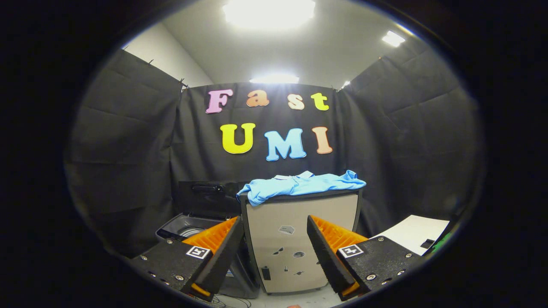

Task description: Put the clothes into the washing machine and then close the washing machine lid.

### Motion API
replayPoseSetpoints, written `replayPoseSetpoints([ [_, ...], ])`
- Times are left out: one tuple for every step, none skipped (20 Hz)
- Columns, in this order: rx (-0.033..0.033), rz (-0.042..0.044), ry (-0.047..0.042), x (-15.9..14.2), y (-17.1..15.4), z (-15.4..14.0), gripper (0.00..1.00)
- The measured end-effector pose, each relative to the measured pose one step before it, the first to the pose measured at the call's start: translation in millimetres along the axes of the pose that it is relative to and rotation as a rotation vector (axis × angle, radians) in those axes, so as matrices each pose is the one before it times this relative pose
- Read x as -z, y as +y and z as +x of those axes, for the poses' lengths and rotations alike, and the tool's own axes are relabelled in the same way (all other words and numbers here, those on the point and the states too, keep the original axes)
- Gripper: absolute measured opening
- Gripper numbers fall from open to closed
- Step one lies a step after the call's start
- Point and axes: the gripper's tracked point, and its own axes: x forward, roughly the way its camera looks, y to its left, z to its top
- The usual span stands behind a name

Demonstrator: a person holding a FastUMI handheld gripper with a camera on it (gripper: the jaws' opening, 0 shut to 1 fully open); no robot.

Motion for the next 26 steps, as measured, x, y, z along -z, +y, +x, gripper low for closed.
replayPoseSetpoints([
  [0.00092,0.00276,-0.00176,-1.59,-0.70,-0.47,0.93],
  [0.00340,-0.00113,-0.00050,-2.21,-1.09,1.28,0.93],
  [0.00514,-0.00408,0.00061,-0.09,-1.47,0.23,0.93],
  [0.00232,-0.00267,-0.00084,-2.24,-0.59,0.88,0.93],
  [0.00341,-0.00080,-0.00313,-3.04,0.14,-0.20,0.93],
  [0.00294,0.00044,-0.00784,-4.44,-0.51,0.57,0.93],
  [0.00372,-0.00201,-0.00636,-3.57,-0.58,1.60,0.93],
  [0.00198,-0.00330,0.00290,-1.41,-0.60,2.30,0.93],
  [-0.00348,-0.00147,0.00902,1.23,0.80,3.02,0.93],
  [-0.00489,-0.00094,0.00464,-1.68,0.54,3.33,0.93],
  [-0.00258,-0.00192,-0.00282,-6.19,-1.31,3.74,0.93],
  [0.00091,-0.00419,-0.00779,-7.01,-2.10,4.64,0.93],
  [0.00142,-0.00472,-0.00827,-4.54,-3.42,5.66,0.93],
  [-0.00007,-0.00210,-0.00581,-5.67,-1.87,7.80,0.93],
  [0.00153,-0.00119,-0.00324,-3.70,-2.53,7.99,0.93],
  [-0.00016,-0.00098,0.00008,-5.29,-2.51,8.00,0.93],
  [-0.00024,-0.00172,-0.00293,-5.70,-1.46,6.74,0.93],
  [0.00424,-0.00358,-0.00494,-7.70,-4.12,8.86,0.93],
  [0.00424,-0.00461,0.00095,-3.63,-4.25,7.22,0.93],
  [0.00418,-0.00363,0.00388,-4.40,-3.90,7.89,0.93],
  [-0.00086,-0.00028,0.00308,-4.28,-3.07,7.62,0.93],
  [-0.00251,0.00492,0.00761,-3.80,-2.11,8.87,0.93],
  [-0.00362,0.00856,0.00967,-2.02,-1.69,8.76,0.93],
  [-0.00165,0.01029,0.00653,-4.55,-2.23,8.30,0.93],
  [-0.00285,0.01086,0.00302,-5.56,-1.82,9.03,0.93],
  [-0.00327,0.00427,0.00163,-4.45,-1.40,8.73,0.93],
])
